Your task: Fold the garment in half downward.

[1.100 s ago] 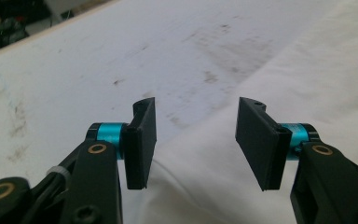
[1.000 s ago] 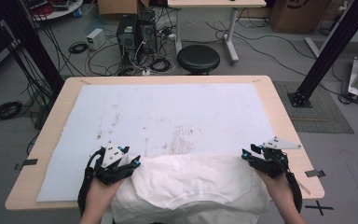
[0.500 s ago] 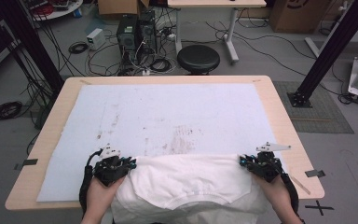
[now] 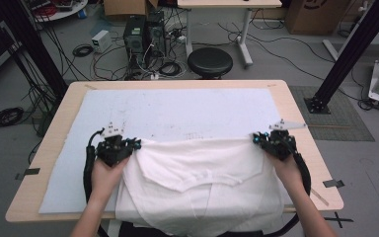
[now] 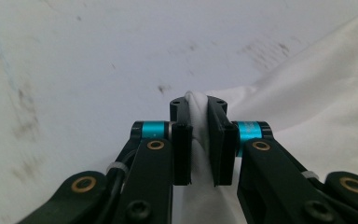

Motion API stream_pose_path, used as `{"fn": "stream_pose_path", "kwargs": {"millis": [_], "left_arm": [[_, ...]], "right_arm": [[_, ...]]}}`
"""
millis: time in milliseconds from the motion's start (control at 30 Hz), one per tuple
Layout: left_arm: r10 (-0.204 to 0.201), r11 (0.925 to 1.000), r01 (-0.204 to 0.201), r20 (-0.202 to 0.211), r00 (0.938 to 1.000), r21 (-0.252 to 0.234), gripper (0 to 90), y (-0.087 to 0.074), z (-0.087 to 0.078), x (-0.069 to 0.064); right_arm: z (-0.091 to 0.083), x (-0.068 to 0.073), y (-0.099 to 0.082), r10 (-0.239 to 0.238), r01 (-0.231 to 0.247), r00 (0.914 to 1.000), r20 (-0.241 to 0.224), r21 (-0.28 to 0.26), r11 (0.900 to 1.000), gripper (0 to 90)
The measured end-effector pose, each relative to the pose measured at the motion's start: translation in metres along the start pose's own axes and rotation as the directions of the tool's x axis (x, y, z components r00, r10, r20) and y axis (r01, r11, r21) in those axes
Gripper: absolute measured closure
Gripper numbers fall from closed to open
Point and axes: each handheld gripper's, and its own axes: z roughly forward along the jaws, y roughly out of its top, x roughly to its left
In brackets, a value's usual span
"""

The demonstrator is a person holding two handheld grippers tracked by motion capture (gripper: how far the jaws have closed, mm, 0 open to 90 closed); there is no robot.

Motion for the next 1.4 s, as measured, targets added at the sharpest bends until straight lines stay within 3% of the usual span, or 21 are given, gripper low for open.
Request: {"fn": "stream_pose_path", "kwargs": {"millis": [133, 267, 367, 433, 500, 533, 567, 633, 667, 700, 833, 967, 1033, 1200, 1300, 1400], "left_arm": [[0.051, 0.9985, -0.052, -0.054, 0.9972, -0.018, 80.9, 0.030, 0.020, 0.016], [0.054, 0.9984, -0.053, -0.085, 0.9949, 0.017, 80.6, 0.049, 0.048, 0.033], [0.050, 0.9972, -0.044, -0.104, 0.9933, 0.060, 80.3, 0.046, 0.071, 0.040], [0.026, 0.9941, -0.014, -0.106, 0.9941, 0.108, 79.2, 0.038, 0.086, 0.043], [-0.003, 0.9872, 0.022, -0.118, 0.9930, 0.158, 72.6, 0.030, 0.096, 0.046], [-0.008, 0.9852, 0.028, -0.119, 0.9928, 0.169, 69.7, 0.028, 0.098, 0.046], [-0.004, 0.9890, 0.024, -0.134, 0.9909, 0.146, 67.4, 0.026, 0.097, 0.045], [0.013, 0.9971, 0.001, -0.180, 0.9836, 0.076, 63.6, 0.024, 0.087, 0.040], [0.018, 0.9980, -0.006, -0.183, 0.9829, 0.063, 62.3, 0.023, 0.081, 0.037], [0.017, 0.9986, -0.008, -0.179, 0.9836, 0.053, 61.5, 0.023, 0.075, 0.035], [0.007, 1.0000, -0.006, -0.165, 0.9862, 0.005, 59.4, 0.017, 0.051, 0.020], [-0.049, 0.9979, 0.054, -0.142, 0.9887, 0.035, 59.0, 0.004, 0.039, 0.000], [-0.092, 0.9932, 0.100, -0.116, 0.9890, 0.060, 58.2, -0.004, 0.038, -0.008], [-0.137, 0.9805, 0.152, -0.121, 0.9832, 0.125, 57.2, -0.022, 0.048, -0.019], [-0.135, 0.9800, 0.150, -0.116, 0.9840, 0.131, 60.5, -0.026, 0.051, -0.021], [-0.122, 0.9839, 0.132, -0.090, 0.9885, 0.120, 76.9, -0.026, 0.050, -0.022]], "right_arm": [[0.022, -0.014, 0.037, -0.002, 0.002, 0.9993, 0.038, -0.011, 0.9999, 82.0], [0.047, -0.028, 0.057, 0.024, -0.025, 0.9978, 0.061, 0.004, 0.9997, 81.9], [0.069, -0.037, 0.057, 0.056, -0.058, 0.9958, 0.073, 0.029, 0.9979, 81.7], [0.084, -0.039, 0.051, 0.065, -0.070, 0.9948, 0.078, 0.070, 0.9950, 81.5], [0.097, -0.039, 0.042, 0.067, -0.076, 0.9943, 0.083, 0.101, 0.9920, 80.1], [0.101, -0.037, 0.038, 0.063, -0.074, 0.9938, 0.092, 0.116, 0.9905, 78.9], [0.103, -0.036, 0.033, 0.055, -0.067, 0.9933, 0.102, 0.118, 0.9908, 77.0], [0.102, -0.037, 0.030, 0.071, -0.083, 0.9927, 0.098, 0.124, 0.9888, 73.8], [0.097, -0.036, 0.029, 0.077, -0.087, 0.9911, 0.109, 0.091, 0.9920, 73.8], [0.091, -0.036, 0.028, 0.075, -0.082, 0.9900, 0.120, 0.056, 0.9951, 73.6], [0.065, -0.035, 0.024, 0.110, -0.113, 0.9875, 0.113, 0.017, 0.9935, 69.0], [0.040, -0.025, 0.011, 0.141, -0.142, 0.9855, 0.095, 0.000, 0.9899, 67.1], [0.033, -0.019, 0.002, 0.145, -0.146, 0.9866, 0.076, 0.011, 0.9893, 67.1], [0.038, -0.012, -0.017, 0.194, -0.197, 0.9800, 0.042, 0.060, 0.9787, 67.1], [0.044, -0.009, -0.024, 0.212, -0.214, 0.9769, 0.023, 0.081, 0.9735, 72.7], [0.046, -0.004, -0.025, 0.190, -0.190, 0.9818, 0.009, 0.095, 0.9772, 86.6]]}}
